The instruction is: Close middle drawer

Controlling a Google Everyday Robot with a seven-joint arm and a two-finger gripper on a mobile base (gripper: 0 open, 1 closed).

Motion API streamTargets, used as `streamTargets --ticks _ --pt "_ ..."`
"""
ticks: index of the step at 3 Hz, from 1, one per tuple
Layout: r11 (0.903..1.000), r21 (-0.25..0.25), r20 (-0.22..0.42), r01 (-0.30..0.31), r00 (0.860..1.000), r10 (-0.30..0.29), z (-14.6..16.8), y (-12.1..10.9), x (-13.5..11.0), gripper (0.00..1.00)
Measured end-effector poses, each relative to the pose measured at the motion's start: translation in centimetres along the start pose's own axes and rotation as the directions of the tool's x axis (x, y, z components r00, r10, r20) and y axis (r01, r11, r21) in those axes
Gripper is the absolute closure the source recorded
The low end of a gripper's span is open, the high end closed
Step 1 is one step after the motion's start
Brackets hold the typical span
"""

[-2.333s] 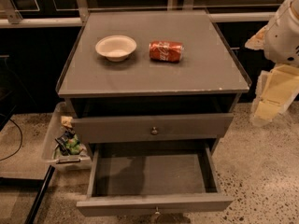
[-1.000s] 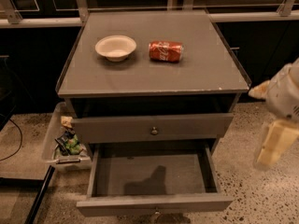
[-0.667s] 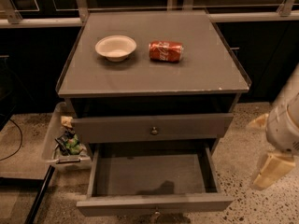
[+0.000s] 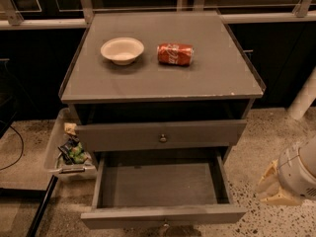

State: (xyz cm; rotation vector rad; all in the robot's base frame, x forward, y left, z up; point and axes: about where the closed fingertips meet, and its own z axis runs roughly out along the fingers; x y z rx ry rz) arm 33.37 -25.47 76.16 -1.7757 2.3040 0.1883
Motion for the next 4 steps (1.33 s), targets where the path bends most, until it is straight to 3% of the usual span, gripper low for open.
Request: streamTargets --ticks 1,2,3,4 --pt "1.0 0.0 0.0 0.002 1.0 -0.002 0.0 0.0 0.0 0.88" --pt "0.9996 -0.008 0.05 -0.029 0.998 0.029 3.2 0.3 1.0 1.0" --pt "0.9971 -0.01 0.163 -0.075 0.984 0.076 9.0 0.0 2.6 1.0" --pt "0.9942 0.005 0.275 -0.107 0.956 0.102 13.5 -1.1 3.8 1.0"
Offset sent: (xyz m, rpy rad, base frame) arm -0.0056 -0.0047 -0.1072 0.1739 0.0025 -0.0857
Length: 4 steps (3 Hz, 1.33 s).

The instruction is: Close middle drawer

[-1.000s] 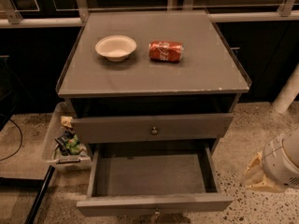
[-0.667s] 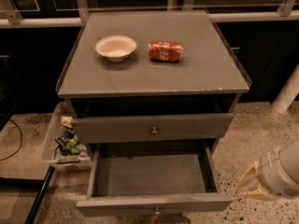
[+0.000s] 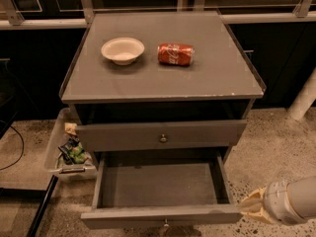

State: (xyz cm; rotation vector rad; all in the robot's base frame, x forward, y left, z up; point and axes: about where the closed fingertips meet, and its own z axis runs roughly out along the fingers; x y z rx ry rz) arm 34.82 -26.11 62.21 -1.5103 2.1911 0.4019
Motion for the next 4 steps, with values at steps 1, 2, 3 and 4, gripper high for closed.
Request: streamTargets --ticks 1,2,3,4 --pt "0.9992 -0.02 0.093 -0.035 0.995 0.036 3.7 -0.3 2.3 1.0" --pt "0.9992 -0.019 0.093 -0.035 0.995 0.036 3.7 -0.3 2.3 1.0" --pt "0.9989 0.002 0.143 -0.046 0.989 0.045 5.6 -0.5 2.0 1.0" --pt "0.9994 0.016 0.238 -0.031 0.971 0.026 9.7 -1.0 0.7 1.0"
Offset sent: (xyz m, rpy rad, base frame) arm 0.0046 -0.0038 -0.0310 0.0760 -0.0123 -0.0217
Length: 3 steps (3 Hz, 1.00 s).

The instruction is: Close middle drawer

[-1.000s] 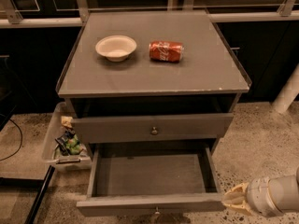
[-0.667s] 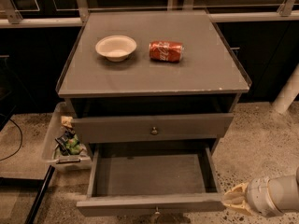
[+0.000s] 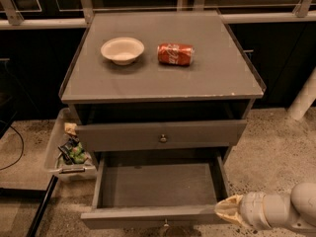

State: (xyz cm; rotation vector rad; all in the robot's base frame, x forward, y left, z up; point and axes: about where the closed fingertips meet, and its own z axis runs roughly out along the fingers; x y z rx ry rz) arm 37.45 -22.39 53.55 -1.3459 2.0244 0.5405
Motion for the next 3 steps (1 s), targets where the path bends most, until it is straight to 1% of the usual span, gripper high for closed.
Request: streamTargets --ticks 1,2,3 --pt "0.9987 -0.033 0.057 0.038 0.998 -0.036 4.5 0.2 0.2 1.0" --pt "0.9924 -0.093 0.068 0.081 0.995 -0.075 7.8 1.6 1.7 1.0" --pt "0.9846 -0.13 0.077 0.117 0.991 -0.108 10.4 2.6 2.9 1.0"
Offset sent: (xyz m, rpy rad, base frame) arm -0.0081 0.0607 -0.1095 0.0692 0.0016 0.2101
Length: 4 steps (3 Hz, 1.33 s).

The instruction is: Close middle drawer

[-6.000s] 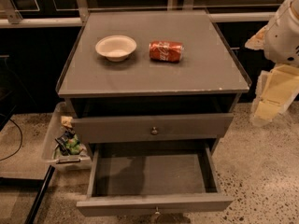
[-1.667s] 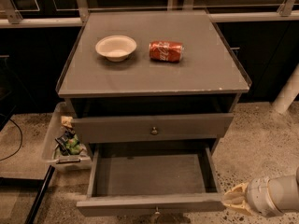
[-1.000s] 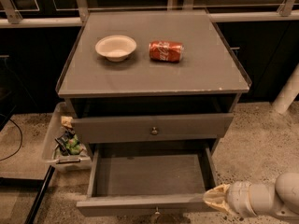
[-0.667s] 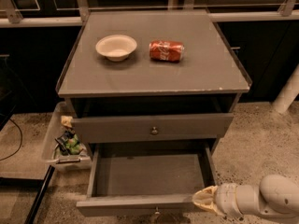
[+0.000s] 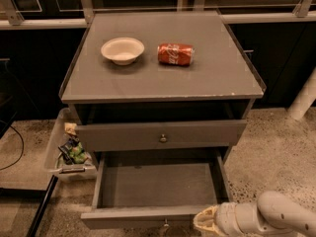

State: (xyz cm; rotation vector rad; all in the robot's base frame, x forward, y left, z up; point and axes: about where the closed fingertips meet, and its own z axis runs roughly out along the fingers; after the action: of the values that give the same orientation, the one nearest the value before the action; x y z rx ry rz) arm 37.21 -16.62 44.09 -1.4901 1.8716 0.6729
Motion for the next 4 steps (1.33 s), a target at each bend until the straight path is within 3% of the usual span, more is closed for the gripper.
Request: streamTargets --ticks 2,4 --pt "0.9992 0.007 -0.001 0.04 0.999 -0.04 2.21 -0.28 0.96 1.0" --pt "0.9992 0.007 -0.001 0.04 0.999 -0.04 2.23 -0.3 0.96 0.59"
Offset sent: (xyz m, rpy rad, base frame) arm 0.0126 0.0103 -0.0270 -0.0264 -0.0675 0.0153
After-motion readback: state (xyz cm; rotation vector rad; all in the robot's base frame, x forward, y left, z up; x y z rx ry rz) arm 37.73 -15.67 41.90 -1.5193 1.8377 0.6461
